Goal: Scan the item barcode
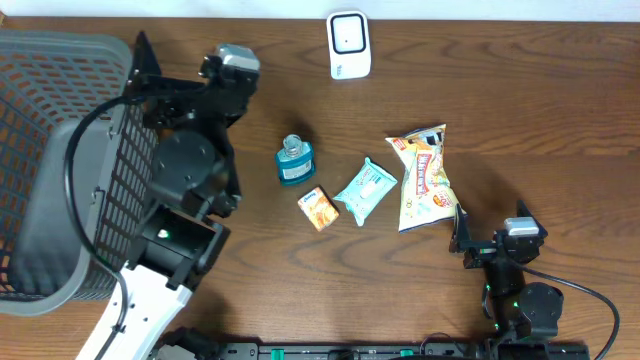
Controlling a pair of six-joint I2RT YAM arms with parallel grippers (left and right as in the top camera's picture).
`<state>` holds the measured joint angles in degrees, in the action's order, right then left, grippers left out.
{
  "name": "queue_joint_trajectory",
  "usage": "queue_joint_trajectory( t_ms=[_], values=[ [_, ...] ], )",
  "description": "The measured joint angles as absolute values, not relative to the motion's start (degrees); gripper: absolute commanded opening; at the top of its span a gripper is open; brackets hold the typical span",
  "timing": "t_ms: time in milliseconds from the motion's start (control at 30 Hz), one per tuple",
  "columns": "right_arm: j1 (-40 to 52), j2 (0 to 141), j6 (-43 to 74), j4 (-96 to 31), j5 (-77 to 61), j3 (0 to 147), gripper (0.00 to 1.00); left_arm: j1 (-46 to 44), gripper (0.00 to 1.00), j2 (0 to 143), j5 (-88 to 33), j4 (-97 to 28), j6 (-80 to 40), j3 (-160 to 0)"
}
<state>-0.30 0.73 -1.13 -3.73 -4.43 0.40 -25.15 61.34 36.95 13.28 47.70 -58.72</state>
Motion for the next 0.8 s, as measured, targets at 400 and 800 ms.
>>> queue_joint_trajectory(
  t_ms=[400, 800],
  values=[
    [-0.3, 0.7, -1.1, -3.7, -4.4, 0.4, 0.99, -17.6, 0.99, 49.9, 18.6, -5.4, 37.5, -59.0],
    [-0.3, 0.7, -1.1, -3.7, -4.4, 0.4, 0.99, -17.4, 0.99, 33.8, 6.5, -10.1, 29.9, -59.0]
  ],
)
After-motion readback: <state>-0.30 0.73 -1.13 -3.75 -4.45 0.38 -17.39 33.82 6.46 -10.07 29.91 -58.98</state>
